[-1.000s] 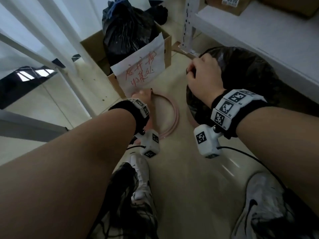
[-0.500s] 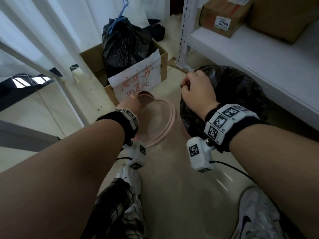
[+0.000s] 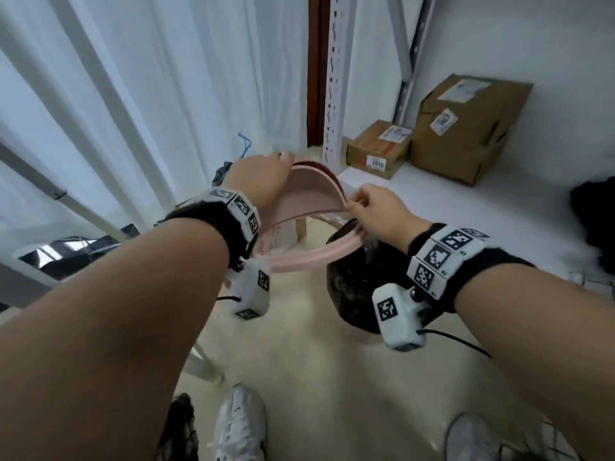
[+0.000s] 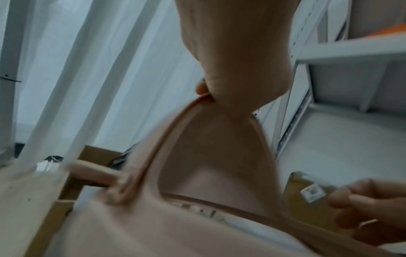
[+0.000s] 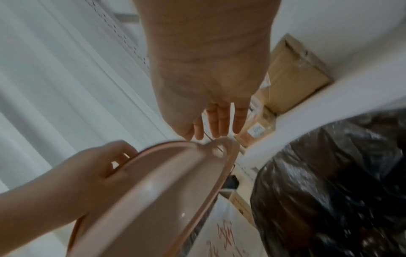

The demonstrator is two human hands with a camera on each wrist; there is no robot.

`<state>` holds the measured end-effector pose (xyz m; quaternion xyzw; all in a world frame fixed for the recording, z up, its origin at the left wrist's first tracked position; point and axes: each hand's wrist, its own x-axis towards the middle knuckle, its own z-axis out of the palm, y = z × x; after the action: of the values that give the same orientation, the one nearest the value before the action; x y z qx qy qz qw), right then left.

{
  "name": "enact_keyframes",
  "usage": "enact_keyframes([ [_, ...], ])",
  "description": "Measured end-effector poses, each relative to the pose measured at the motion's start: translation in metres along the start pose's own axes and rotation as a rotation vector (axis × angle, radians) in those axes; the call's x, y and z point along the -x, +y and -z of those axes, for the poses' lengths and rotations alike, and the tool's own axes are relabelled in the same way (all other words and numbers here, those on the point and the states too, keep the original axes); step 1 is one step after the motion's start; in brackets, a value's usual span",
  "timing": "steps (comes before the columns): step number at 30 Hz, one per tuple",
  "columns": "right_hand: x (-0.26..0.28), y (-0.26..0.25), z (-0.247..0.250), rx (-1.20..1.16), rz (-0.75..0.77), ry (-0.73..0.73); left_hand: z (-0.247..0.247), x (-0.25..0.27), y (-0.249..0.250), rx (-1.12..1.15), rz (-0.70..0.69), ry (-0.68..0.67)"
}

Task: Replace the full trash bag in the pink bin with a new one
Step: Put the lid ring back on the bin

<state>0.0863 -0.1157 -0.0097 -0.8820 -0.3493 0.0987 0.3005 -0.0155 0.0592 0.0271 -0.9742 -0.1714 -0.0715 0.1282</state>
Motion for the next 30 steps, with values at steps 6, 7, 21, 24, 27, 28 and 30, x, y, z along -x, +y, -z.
enact_keyframes([
  [6,0.019,0.01,0.045,-0.158,-0.136,0.13,0.023,0.013,0.039,0.145,-0.125,0.307],
  [7,0.023,0.017,0.046,-0.195,-0.131,0.106,0.021,0.015,0.045,0.167,-0.188,0.353],
  [21,0.036,0.106,0.055,0.268,-0.14,0.393,-0.012,-0.016,0.086,0.593,-0.097,-0.054],
  [24,0.044,0.115,0.053,0.083,-0.145,0.442,-0.034,-0.015,0.084,0.844,0.106,-0.328],
  [27,0.053,0.118,0.042,-0.027,-0.117,0.363,-0.048,-0.014,0.089,0.711,0.132,-0.306],
  [28,0.056,0.12,0.038,-0.037,-0.123,0.322,-0.05,-0.013,0.091,0.643,0.13,-0.281],
  [30,0.06,0.126,0.031,-0.038,-0.162,0.227,-0.055,-0.009,0.099,0.56,0.114,-0.288],
])
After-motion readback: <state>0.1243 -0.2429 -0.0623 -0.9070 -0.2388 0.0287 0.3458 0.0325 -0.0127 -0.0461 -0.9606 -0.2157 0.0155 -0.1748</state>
